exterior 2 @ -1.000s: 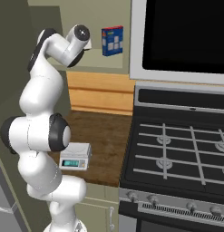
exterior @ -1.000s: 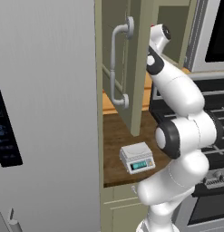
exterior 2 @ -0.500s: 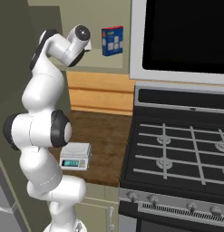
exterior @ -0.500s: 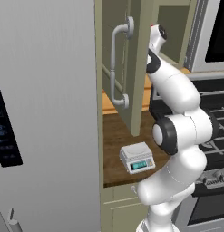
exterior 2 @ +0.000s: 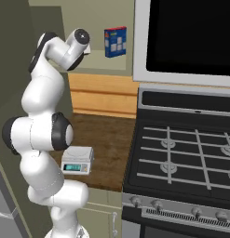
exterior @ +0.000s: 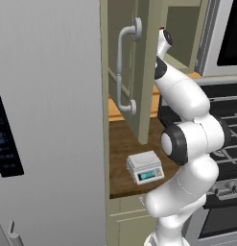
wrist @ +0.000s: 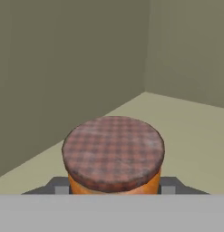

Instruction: Pick the jam and place it on the digital scale for weighing, and close the cabinet.

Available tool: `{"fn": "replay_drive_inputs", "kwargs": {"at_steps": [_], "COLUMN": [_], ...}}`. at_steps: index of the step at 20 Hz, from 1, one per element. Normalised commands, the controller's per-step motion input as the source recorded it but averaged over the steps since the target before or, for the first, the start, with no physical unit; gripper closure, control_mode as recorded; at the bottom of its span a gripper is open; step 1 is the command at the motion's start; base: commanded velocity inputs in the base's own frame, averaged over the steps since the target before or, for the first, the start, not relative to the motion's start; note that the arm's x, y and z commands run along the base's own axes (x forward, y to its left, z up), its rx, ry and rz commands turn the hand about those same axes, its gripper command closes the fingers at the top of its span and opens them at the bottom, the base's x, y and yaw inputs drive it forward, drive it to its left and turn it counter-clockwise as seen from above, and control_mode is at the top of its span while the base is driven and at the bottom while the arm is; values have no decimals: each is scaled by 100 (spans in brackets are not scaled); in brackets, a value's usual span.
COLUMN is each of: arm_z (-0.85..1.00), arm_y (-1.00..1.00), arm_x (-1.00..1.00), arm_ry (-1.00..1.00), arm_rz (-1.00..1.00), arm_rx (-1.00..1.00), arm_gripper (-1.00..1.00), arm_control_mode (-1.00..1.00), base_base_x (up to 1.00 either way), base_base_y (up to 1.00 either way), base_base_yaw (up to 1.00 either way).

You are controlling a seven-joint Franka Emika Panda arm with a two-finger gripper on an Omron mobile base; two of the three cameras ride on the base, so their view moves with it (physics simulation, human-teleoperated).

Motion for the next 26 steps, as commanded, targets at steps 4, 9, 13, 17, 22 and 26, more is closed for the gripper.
{"fn": "replay_drive_inputs", "kwargs": {"at_steps": [4,9,13,17,22,26], "arm_z": [0,0,0,0,0,0], "arm_y": [0,0,0,2,2,0], "arm_x": [-4,-46,-62,-75,-87,-100], "arm_ry": [-1,-7,-10,-12,-9,-7], "arm_rz": [2,0,0,0,0,-2], "arm_rx": [0,0,0,0,0,0], "arm_gripper": [100,100,100,100,100,100], "arm_control_mode": [-100,-100,-100,-100,-100,-100], "base_base_x": [0,0,0,0,0,0], "base_base_y": [0,0,0,0,0,0], "base_base_yaw": [0,0,0,0,0,0]}}
